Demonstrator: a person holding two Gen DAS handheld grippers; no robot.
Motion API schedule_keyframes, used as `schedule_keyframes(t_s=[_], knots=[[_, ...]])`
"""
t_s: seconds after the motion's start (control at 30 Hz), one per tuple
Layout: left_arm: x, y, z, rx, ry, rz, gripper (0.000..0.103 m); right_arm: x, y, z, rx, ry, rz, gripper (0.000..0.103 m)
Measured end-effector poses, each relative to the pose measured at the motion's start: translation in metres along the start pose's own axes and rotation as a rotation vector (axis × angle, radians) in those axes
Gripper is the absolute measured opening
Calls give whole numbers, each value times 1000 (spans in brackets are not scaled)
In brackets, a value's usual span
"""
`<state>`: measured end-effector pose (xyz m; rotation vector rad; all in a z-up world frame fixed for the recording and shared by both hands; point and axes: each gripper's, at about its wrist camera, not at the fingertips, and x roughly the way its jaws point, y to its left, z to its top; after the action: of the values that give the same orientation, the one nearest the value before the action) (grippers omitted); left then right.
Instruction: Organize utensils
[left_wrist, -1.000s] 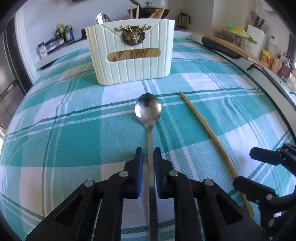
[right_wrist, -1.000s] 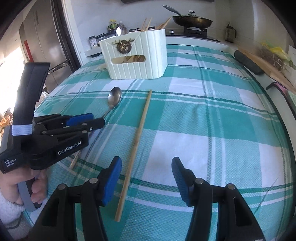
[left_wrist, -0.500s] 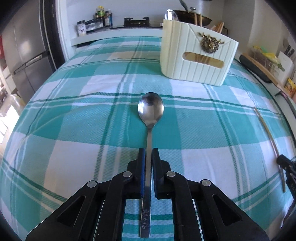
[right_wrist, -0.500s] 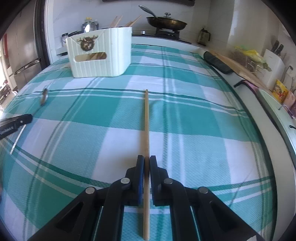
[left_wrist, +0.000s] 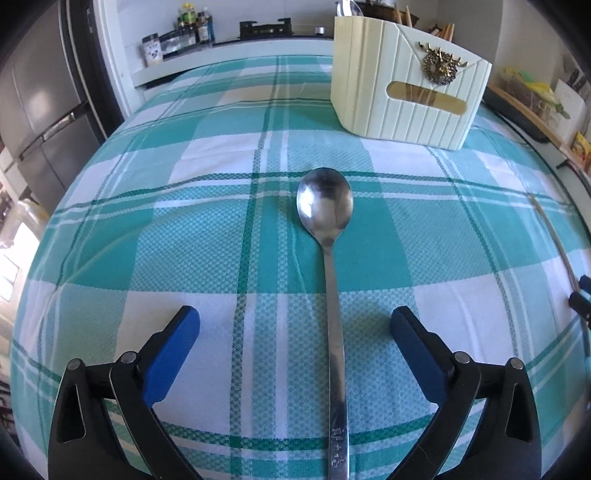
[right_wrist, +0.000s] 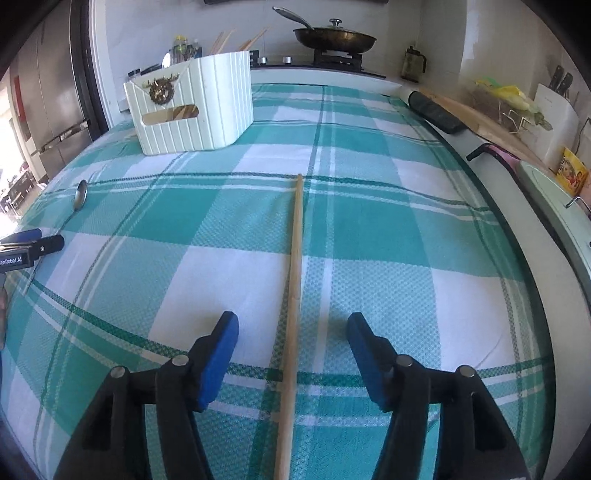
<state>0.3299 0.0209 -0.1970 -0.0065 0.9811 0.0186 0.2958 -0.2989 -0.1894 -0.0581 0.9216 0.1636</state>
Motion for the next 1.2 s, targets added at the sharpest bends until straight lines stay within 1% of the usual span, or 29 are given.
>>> schedule_keyframes(t_s=[0.13,0.2,0.5,0.6,0.63,0.7,0.77,0.87,0.9,0.93,1.0,1.07,1.1,1.13,1.17,1.2], knots=[[2,1,2,9,-1,-8,103,6,-4,4,-2,0,12,75],[1,0,1,9,-5,-7,103,8,-5,5,-2,2,13,76],[-2,1,0,14,-7,-22,103,7,-5,5,-5,2,10,77],[-3,1,1,48,12,-46,103,7,-6,5,-2,6,15,77],[-3,1,3,63,27,-54,102,7,-6,6,-10,18,18,77],[-2,4,9,64,60,-63,102,7,-6,11,-48,82,37,77],[-2,4,17,51,65,-69,102,9,-9,18,-70,151,65,77],[6,-3,27,61,73,-41,102,17,-13,30,-86,205,89,76],[10,-6,31,68,77,-28,102,21,-13,36,-93,213,91,73],[14,-8,33,72,82,-19,101,25,-12,41,-98,217,89,65],[20,-11,40,67,85,-20,100,33,-12,53,-96,219,84,56],[25,-11,46,58,86,-16,96,41,-12,65,-83,225,95,52],[27,-12,50,48,85,-20,91,47,-10,71,-79,228,97,51],[29,-12,54,38,84,-28,84,51,-8,77,-78,226,94,49],[30,-14,58,37,79,-24,80,57,-6,84,-79,228,92,45],[31,-15,61,40,70,-23,66,61,-5,90,-77,228,85,37]])
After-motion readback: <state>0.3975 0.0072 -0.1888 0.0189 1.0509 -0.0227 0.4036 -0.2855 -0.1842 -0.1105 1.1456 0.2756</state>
